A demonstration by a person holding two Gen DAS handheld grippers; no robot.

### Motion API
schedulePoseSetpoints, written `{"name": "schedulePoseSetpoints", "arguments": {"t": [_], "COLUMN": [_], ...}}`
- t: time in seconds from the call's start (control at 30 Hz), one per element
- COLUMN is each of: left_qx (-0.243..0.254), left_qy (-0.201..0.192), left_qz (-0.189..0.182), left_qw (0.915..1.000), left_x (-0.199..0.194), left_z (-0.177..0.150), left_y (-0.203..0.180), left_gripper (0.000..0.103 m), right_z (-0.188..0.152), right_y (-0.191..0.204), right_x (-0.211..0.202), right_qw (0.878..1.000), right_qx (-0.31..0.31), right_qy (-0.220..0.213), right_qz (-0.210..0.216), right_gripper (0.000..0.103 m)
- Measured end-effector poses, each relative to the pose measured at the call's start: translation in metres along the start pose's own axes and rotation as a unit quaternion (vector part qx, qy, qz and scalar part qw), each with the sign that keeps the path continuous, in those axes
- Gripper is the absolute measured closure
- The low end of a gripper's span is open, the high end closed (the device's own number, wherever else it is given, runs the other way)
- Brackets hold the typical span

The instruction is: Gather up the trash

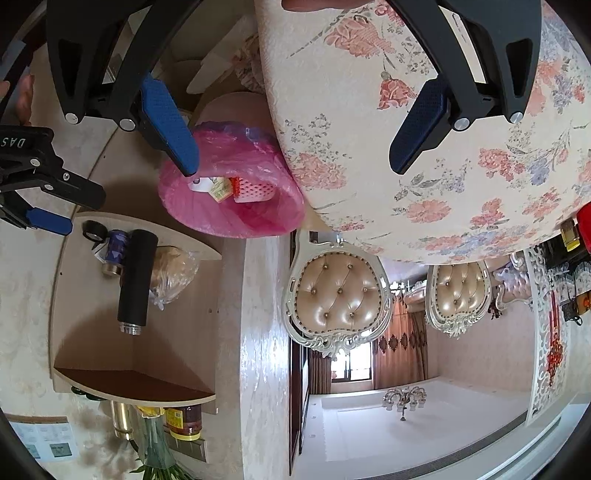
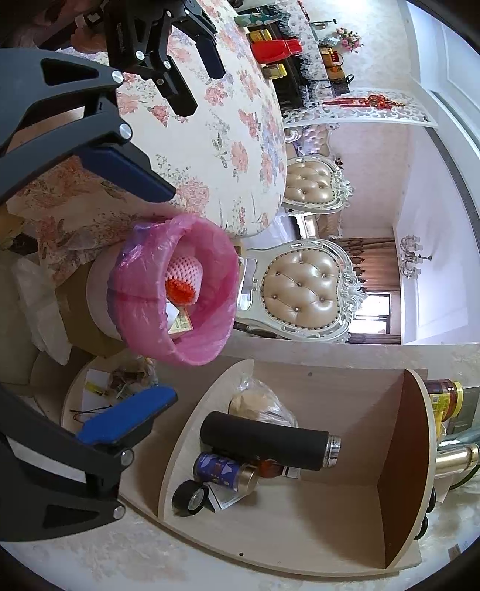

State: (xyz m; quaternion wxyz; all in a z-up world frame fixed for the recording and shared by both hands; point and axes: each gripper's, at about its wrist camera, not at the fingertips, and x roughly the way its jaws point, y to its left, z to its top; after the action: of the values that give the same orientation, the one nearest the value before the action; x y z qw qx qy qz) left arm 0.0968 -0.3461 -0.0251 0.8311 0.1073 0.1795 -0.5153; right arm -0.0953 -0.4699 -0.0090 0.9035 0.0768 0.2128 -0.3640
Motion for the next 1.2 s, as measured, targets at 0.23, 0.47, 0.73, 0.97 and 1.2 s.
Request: {"name": "schedulePoseSetpoints", "arguments": {"t": [0.23, 0.47, 0.73, 0.97, 1.2], "left_qx": [-0.001, 0.001, 0.002, 0.004, 0.005], "left_qy": [0.007, 0.013, 0.013, 0.016, 0.016], "left_qz": [-0.004, -0.007, -0.006, -0.007, -0.008], "left_qw": [1.0, 0.9999, 0.9999, 0.9998, 0.9998], "left_x": [0.0029, 0.0055, 0.0062, 0.0071, 0.0075], "left_z": [-0.0028, -0.0058, -0.006, -0.0078, -0.0094], "left_y": [0.0011, 0.0005, -0.0004, -0.0019, -0.0022], "left_gripper": [0.007, 0.007, 0.007, 0.007, 0.007], "right_z": [-0.0012, -0.0031, -0.0065, -0.0082, -0.009], "right_y": [-0.0019, -0.0041, -0.0034, -0.0033, -0.0031], "right_x": [0.002, 0.0045, 0.006, 0.0075, 0.0088], "right_qw": [1.0, 1.0, 1.0, 1.0, 1.0], "right_qx": [0.004, 0.006, 0.007, 0.011, 0.013], "right_qy": [0.003, 0.007, 0.008, 0.011, 0.012], "right_qz": [-0.003, -0.005, -0.007, -0.004, -0.004], "right_gripper": [0.006, 0.006, 0.006, 0.006, 0.006]}}
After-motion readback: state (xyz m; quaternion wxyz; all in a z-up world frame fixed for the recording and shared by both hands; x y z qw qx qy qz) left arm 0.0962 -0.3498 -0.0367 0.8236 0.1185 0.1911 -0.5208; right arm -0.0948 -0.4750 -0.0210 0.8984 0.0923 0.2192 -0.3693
